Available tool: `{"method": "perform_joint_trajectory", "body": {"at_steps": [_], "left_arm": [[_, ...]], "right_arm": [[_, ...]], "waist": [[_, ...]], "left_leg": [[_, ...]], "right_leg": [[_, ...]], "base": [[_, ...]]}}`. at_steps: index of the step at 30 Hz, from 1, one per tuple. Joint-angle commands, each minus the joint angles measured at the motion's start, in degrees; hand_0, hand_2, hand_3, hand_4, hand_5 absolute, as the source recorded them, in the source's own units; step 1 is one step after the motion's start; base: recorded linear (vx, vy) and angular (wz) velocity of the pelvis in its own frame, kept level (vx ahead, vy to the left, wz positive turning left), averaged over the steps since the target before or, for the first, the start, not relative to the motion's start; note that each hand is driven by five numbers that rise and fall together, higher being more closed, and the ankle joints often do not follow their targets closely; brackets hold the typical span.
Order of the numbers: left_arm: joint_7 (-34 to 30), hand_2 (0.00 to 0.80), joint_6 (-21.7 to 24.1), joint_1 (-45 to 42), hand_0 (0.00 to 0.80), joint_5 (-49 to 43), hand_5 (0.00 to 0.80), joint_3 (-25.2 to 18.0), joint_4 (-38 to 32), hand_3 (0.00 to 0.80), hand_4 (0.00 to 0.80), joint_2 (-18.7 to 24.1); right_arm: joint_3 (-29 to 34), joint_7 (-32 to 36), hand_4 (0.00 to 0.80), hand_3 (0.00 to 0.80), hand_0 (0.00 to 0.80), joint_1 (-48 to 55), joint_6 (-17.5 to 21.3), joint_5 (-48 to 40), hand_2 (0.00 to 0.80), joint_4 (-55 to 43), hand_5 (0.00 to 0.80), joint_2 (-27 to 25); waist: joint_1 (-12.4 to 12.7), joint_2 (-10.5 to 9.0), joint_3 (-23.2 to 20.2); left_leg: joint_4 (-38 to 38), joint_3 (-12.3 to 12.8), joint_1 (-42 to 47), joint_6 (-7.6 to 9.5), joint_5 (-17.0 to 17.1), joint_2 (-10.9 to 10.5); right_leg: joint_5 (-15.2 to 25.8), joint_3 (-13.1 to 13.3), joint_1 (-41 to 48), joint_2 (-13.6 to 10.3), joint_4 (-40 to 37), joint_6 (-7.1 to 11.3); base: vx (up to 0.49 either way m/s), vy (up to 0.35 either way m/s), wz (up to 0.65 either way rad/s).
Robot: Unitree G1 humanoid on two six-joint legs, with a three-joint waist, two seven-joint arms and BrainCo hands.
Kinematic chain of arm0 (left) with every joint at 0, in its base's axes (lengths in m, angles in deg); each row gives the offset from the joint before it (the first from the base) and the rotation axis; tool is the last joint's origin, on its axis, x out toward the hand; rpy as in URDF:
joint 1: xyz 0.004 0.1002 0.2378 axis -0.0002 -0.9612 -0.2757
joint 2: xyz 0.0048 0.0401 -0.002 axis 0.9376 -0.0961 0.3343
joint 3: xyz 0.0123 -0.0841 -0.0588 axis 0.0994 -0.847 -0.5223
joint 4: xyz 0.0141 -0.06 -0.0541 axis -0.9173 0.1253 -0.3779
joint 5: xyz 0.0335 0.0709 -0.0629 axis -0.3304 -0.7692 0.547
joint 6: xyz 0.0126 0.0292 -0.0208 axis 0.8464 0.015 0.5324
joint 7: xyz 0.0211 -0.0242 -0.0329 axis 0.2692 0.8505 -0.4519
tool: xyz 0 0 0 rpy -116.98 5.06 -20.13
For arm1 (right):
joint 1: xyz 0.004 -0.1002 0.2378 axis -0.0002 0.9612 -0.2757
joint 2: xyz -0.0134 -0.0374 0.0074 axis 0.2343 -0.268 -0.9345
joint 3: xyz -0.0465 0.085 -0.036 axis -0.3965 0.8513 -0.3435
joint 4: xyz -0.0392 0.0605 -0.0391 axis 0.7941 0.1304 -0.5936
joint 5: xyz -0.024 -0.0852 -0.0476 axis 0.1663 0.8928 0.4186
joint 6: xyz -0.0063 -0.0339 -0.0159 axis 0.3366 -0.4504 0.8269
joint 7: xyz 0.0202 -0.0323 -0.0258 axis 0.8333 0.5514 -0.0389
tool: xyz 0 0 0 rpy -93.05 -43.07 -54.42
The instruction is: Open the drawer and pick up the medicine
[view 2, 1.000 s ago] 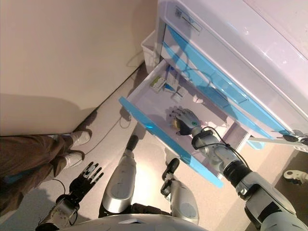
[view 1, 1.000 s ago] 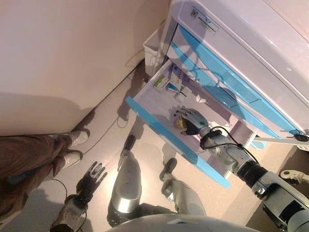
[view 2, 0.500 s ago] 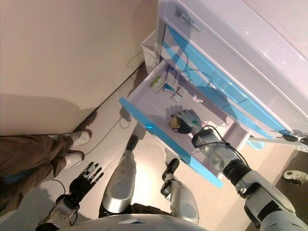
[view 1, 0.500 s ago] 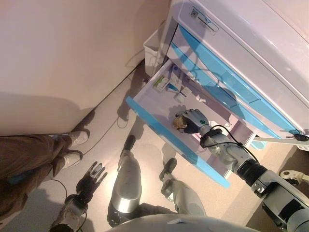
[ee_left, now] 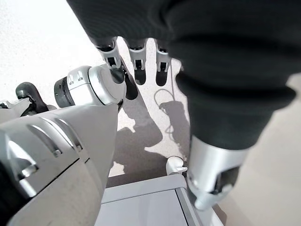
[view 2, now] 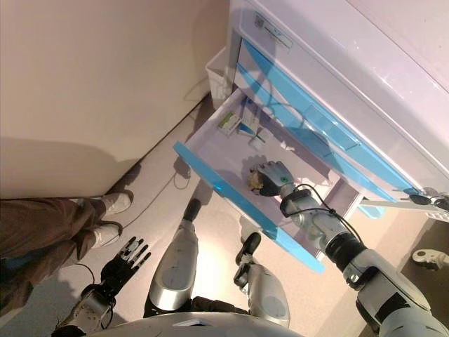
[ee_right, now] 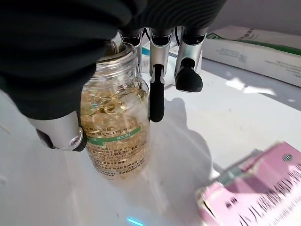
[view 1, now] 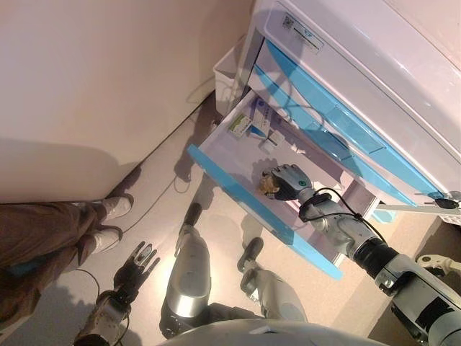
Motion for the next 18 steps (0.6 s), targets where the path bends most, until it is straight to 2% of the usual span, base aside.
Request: {"method": "perform_joint_trajectory", "body": {"at_steps": [1,13,18], "left_arm": [[-0.1,0.000,0.0,-3.4,0.000,-0.9,0.000,0.0,0.4,0.000,0.000,-1.1],[1.0,0.000,0.0,-5.0,0.000,-0.8,0.000,-1.0,-0.8,0.000,0.000,-2.6],[1.3,0.000,0.1,-5.9,0.000,-0.8,0.000,-1.6,-1.1,0.000,0.000,-3.4]], "right_arm": [[0.9,-2.2,0.800,0.800,0.800,0.2,2.1,-0.4,0.800,-8.8,0.800,-3.1],[7.4,2.9,0.800,0.800,0.800,3.6,4.9,-1.9,0.800,-24.1,0.800,-8.5],[11.0,6.4,0.800,0.800,0.800,5.1,6.6,-5.3,0.800,-31.2,0.800,-10.2]], "waist": [[-0.8,0.17,-2.7],[-2.9,-0.25,-5.2],[-3.8,-0.40,-6.4]], "left_leg": [[0.3,1.5,-0.3,4.72,-1.9,-2.1],[-1.3,2.9,1.9,4.65,-1.7,-1.2],[-1.9,3.4,2.9,4.56,-1.7,-0.8]], "right_leg": [[1.9,2.3,-2.1,-1.0,5.6,2.97],[1.8,3.9,-1.5,-0.9,5.3,3.27],[1.8,4.5,-1.0,-0.8,5.0,3.31]], "base": [[0.000,0.000,0.00],[-0.001,0.014,-0.06],[0.002,0.014,-0.11]]}}
